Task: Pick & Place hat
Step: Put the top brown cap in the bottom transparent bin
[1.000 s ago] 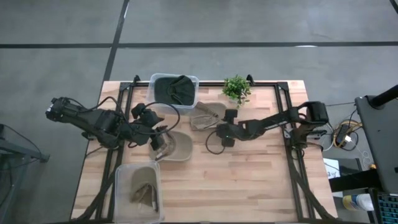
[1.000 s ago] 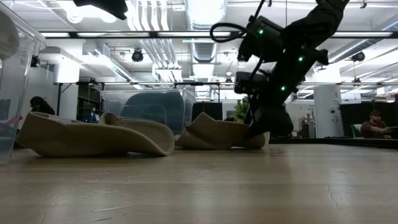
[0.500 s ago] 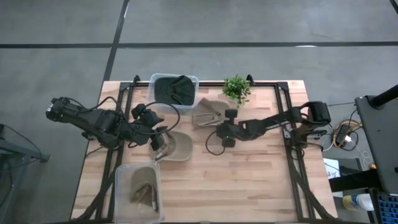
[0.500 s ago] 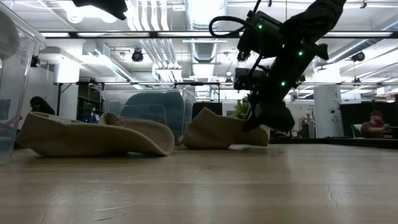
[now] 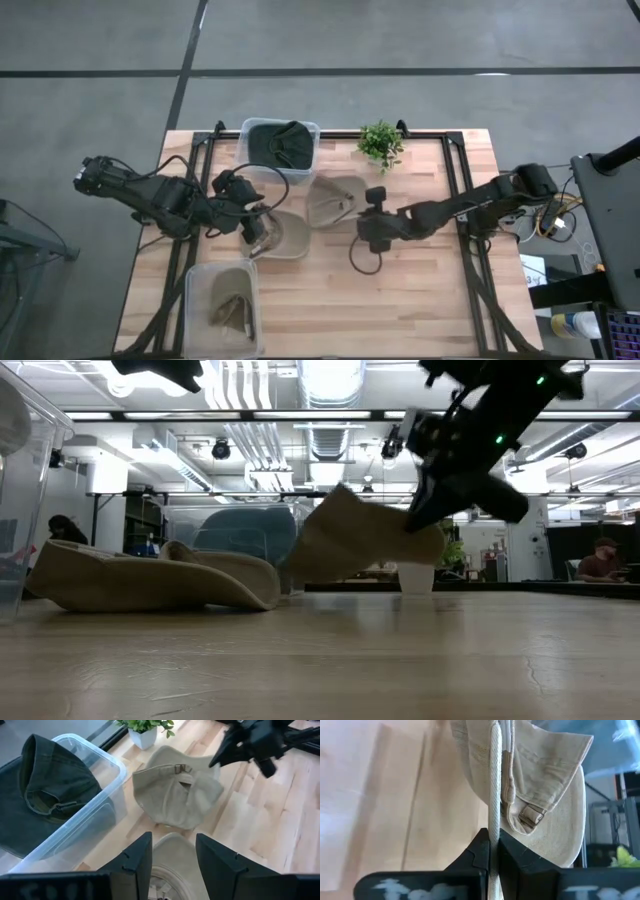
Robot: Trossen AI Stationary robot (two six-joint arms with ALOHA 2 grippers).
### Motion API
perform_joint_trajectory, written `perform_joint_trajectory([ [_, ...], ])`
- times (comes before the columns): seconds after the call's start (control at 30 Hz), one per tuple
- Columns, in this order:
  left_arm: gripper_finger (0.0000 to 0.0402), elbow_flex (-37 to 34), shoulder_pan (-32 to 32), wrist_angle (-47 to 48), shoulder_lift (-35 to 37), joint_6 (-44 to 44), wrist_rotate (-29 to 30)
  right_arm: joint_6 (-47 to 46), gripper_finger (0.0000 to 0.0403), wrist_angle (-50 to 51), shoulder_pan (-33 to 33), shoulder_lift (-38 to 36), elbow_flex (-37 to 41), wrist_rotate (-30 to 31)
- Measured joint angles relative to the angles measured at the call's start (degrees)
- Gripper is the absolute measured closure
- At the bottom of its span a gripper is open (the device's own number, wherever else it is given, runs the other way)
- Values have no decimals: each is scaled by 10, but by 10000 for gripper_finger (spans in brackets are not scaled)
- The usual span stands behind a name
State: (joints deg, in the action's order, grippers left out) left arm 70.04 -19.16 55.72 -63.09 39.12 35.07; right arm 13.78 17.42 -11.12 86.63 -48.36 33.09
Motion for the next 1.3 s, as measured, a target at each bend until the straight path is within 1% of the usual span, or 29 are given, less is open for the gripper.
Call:
perform_joint_trajectory([
  [0.17, 258, 0, 0, -2, 0, 11, -6, 8, 390, 10, -33, -34, 0, -3],
  [0.27, 258, 0, 0, -2, 0, 28, -25, 36, 390, 13, -56, -49, 0, -17],
  [0.47, 258, 0, 0, -4, 0, 91, -79, 88, 390, -8, -112, -52, 0, -16],
  [0.63, 258, 0, 3, -29, 0, 142, -125, 160, 390, -59, -157, -51, 0, 3],
  [0.83, 258, 0, 10, -98, 0, 179, -133, 302, 390, -140, -200, -51, -7, 16],
  [0.9, 258, 0, 18, -114, 0, 200, -133, 334, 390, -156, -206, -51, -18, 14],
  [1.0, 258, 0, 31, -126, 0, 229, -142, 347, 390, -160, -209, -51, -40, 8],
  [1.13, 258, 0, 47, -129, 0, 260, -174, 376, 390, -159, -208, -46, -62, -30],
  [1.3, 258, 0, 64, -155, -5, 271, -225, 419, 390, -159, -205, -16, -89, -33],
])
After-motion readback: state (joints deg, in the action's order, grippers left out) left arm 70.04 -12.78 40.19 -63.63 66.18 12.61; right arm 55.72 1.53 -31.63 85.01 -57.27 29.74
